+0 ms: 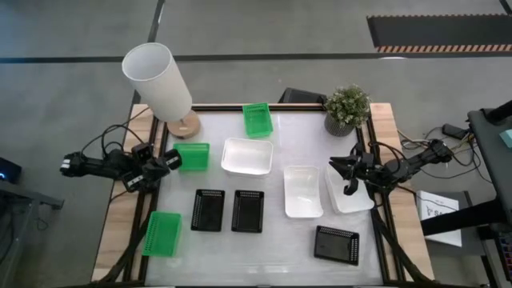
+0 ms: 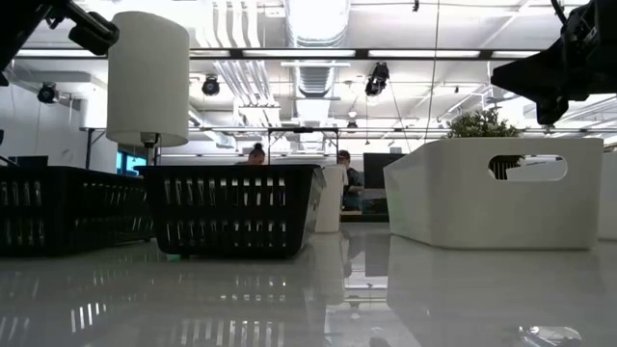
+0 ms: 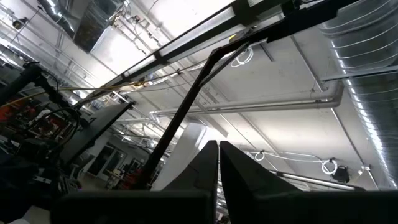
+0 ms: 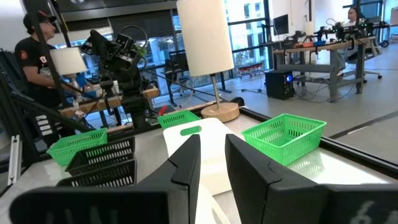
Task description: Stack baskets by color
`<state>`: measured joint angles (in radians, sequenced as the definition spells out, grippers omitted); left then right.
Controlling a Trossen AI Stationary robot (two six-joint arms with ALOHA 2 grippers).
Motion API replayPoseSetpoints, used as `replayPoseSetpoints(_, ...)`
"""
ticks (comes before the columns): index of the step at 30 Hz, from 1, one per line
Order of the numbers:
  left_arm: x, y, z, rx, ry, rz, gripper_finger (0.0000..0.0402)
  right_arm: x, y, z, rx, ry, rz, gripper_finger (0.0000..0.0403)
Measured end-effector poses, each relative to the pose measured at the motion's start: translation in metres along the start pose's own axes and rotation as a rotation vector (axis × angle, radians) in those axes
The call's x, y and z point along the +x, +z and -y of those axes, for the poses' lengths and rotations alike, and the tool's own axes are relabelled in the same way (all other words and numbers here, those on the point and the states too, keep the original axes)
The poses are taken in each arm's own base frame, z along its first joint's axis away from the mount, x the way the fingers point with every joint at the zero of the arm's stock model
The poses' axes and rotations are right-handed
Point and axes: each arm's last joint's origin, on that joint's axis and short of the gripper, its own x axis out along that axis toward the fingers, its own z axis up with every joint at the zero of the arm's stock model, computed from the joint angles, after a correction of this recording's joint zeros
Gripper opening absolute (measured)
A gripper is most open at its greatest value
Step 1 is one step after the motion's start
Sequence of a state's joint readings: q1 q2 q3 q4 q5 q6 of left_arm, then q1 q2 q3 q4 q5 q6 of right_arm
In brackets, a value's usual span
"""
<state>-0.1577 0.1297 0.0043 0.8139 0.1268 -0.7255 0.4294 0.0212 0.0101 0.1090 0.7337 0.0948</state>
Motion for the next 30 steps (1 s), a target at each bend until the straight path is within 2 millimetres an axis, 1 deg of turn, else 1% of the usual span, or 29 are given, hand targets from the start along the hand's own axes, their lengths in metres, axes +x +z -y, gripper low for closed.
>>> replayPoseSetpoints(2, 0.0, 0.0, 0.0, 0.0, 0.0, 0.0, 0.0, 0.0, 0.0, 0.0, 0.01, 0.0, 0.002, 0.0068)
replayPoseSetpoints(3, 0.0, 0.0, 0.0, 0.0, 0.0, 0.0, 0.0, 0.0, 0.002, 0.0, 0.05, 0.002, 0.013, 0.0068)
replayPoseSetpoints(5, 0.0, 0.0, 0.0, 0.0, 0.0, 0.0, 0.0, 0.0, 0.006, 0.0, 0.212, 0.009, 0.05, 0.0068)
replayPoseSetpoints(7, 0.0, 0.0, 0.0, 0.0, 0.0, 0.0, 0.0, 0.0, 0.009, -0.001, 0.328, 0.016, 0.071, 0.0068)
replayPoseSetpoints(11, 0.0, 0.0, 0.0, 0.0, 0.0, 0.0, 0.0, -0.001, 0.014, -0.001, 0.388, 0.027, 0.116, 0.0068)
replayPoseSetpoints(16, 0.0, 0.0, 0.0, 0.0, 0.0, 0.0, 0.0, -0.002, 0.02, 0.0, 0.353, 0.032, 0.165, 0.0068)
replayPoseSetpoints(27, 0.0, 0.0, 0.0, 0.0, 0.0, 0.0, 0.0, -0.002, 0.02, 0.0, 0.214, 0.022, 0.163, 0.0068)
replayPoseSetpoints(30, 0.0, 0.001, 0.001, -0.017, -0.007, 0.008, 0.0, -0.002, 0.024, 0.0, 0.188, 0.025, 0.197, 0.0068)
